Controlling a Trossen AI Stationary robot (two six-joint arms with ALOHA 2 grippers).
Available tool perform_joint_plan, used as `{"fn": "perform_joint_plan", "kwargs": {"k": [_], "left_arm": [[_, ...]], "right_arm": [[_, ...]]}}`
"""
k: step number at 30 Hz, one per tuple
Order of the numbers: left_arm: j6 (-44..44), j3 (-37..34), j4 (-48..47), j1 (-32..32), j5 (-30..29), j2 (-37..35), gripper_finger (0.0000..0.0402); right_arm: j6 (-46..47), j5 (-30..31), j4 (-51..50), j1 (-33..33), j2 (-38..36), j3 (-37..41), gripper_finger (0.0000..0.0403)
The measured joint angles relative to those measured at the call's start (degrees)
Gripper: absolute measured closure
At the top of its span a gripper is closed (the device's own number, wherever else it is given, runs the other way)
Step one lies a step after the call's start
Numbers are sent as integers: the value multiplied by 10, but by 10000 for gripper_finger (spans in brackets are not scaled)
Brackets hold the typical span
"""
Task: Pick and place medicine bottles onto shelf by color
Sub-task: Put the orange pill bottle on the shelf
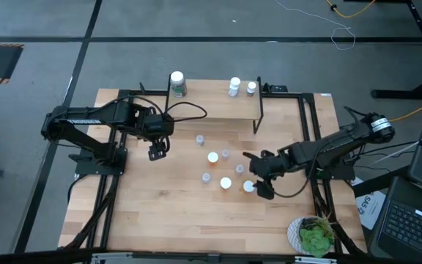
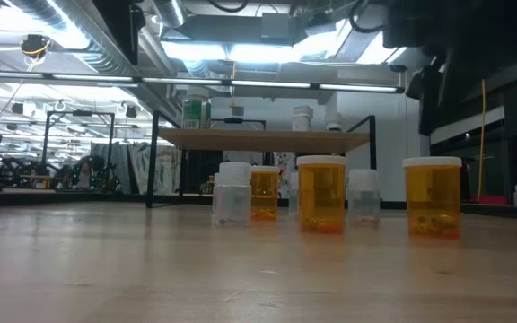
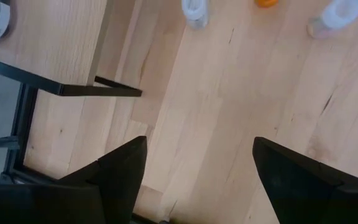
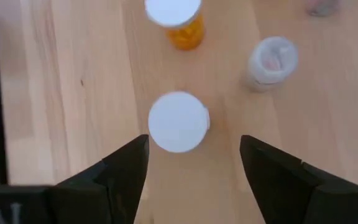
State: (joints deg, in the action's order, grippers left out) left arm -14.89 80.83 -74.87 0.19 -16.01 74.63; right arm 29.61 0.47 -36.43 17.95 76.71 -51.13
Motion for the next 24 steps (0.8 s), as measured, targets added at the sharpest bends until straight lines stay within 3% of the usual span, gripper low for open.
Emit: {"fn": "perform_joint_plan", "kwargs": {"k": [9,24], "left_arm": [[0,0,14,0,0,0,113],[1,0,15,0,0,0,113]], "right_arm": [[-182,-2,75,15,0,38,149],[-252,-1,118,15,39,37,149]]}}
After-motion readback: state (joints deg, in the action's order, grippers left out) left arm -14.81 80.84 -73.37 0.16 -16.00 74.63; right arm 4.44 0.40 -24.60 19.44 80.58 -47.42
